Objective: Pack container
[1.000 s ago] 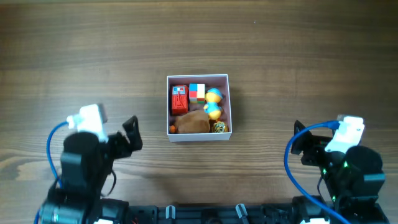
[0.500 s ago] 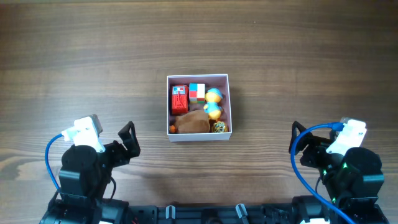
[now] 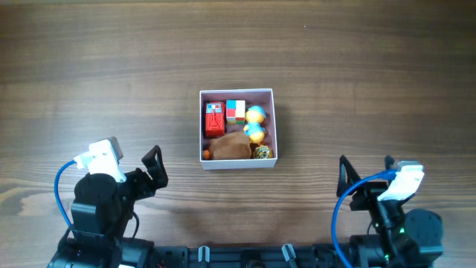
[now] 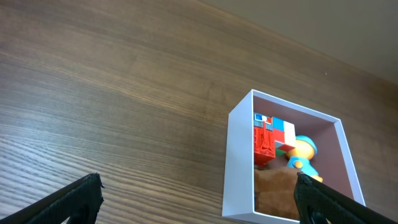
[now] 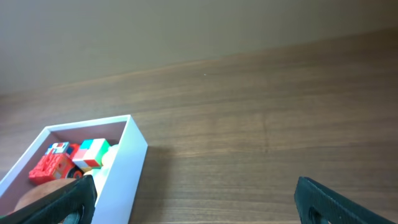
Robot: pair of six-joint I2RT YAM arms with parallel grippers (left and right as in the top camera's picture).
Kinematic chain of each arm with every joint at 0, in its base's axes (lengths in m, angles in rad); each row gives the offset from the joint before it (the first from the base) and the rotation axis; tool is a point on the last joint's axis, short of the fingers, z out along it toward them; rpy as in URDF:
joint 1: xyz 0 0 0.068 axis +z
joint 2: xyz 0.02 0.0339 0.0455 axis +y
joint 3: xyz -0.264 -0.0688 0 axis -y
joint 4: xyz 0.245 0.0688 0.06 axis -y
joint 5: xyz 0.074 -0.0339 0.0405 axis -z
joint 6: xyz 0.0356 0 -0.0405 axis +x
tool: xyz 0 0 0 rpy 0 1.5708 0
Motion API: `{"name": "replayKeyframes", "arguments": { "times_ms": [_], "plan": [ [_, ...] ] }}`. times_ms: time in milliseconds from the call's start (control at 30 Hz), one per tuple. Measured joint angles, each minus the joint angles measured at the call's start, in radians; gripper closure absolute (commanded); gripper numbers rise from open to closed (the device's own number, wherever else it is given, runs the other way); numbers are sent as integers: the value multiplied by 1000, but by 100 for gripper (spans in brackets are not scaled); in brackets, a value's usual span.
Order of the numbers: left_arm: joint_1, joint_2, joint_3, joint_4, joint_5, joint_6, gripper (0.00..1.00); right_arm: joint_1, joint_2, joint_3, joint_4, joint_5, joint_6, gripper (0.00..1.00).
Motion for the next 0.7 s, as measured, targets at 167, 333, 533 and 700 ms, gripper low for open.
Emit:
{"name": "replayKeyframes", "arguments": {
  "times_ms": [167,333,533,700],
  "plan": [
    [0,0,-1,-1,0,0,0,0,-10,-151,361,-29,-11,0],
    [0,0,-1,0,0,0,0,0,-14,-311,728,-13,-16,0],
    [0,0,-1,0,0,0,0,0,-16,-438,685,9,-56,0],
    [0,0,-1,0,0,0,0,0,-16,-438,688,9,-56,0]
  ]
}}
